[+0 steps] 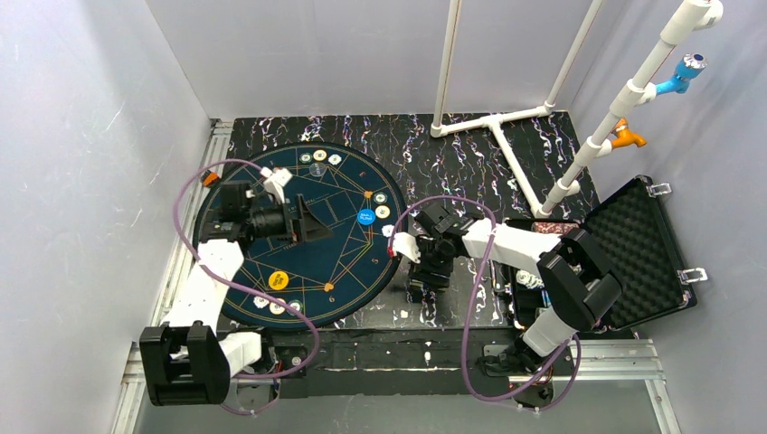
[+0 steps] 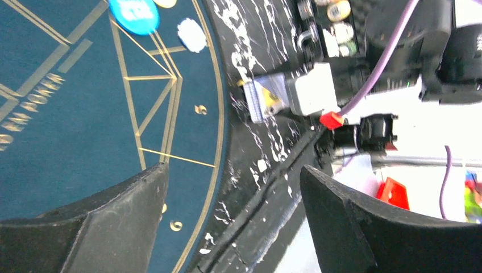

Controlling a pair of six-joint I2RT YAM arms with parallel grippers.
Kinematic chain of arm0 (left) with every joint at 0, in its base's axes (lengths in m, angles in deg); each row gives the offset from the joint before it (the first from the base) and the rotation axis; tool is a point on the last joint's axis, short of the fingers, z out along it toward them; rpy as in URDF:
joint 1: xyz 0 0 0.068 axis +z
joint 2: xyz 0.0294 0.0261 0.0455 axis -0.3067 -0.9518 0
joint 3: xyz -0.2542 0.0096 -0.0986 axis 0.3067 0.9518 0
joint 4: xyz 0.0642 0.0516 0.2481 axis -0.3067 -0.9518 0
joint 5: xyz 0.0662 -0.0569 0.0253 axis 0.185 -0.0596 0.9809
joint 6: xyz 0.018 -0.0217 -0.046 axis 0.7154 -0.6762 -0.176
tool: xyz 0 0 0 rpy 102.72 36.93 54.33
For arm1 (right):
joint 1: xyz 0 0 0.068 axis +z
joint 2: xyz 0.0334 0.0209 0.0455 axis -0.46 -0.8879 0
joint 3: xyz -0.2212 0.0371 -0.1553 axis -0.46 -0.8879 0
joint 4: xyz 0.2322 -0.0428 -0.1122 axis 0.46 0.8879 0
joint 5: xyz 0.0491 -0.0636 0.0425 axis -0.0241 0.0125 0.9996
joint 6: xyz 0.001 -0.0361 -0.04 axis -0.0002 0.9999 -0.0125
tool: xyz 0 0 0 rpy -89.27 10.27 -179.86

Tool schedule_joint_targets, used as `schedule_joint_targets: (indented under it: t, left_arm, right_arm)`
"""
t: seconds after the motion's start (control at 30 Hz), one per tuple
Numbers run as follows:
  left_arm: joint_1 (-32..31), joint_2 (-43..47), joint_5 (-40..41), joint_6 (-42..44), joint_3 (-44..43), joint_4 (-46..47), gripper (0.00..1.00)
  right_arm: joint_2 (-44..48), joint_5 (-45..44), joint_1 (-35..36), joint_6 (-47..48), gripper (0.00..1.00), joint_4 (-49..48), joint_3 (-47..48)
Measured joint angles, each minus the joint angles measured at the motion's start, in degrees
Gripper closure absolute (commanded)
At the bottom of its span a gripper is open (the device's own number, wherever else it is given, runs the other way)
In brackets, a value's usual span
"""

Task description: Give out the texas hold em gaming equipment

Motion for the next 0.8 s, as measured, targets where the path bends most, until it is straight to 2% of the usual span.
schedule_joint_targets:
  t: [0.1, 0.3, 0.53, 0.8]
  left_arm:
    - [-5.09, -0.11, -0.57, -3.98, 3.87, 3.78, 0.17]
    - [-10.75, -4.72, -4.15, -11.65, 7.65, 11.65, 0.23]
    - [-20.65, -10.69, -6.01, -16.92, 7.28, 19.17, 0.25]
    - [-30.53, -18.47, -6.64, -20.39, 2.75, 23.06, 0.36]
  right_arm:
    - [1.14, 0.22, 0.00, -0.22, 0.60, 1.09, 0.11]
    - [7.02, 3.98, 0.02, -1.29, 0.61, 4.92, 4.55]
    - [8.92, 7.41, 0.90, -2.01, 0.61, 6.67, 10.97]
    - [8.94, 8.44, 2.75, -2.34, 0.62, 9.97, 12.68]
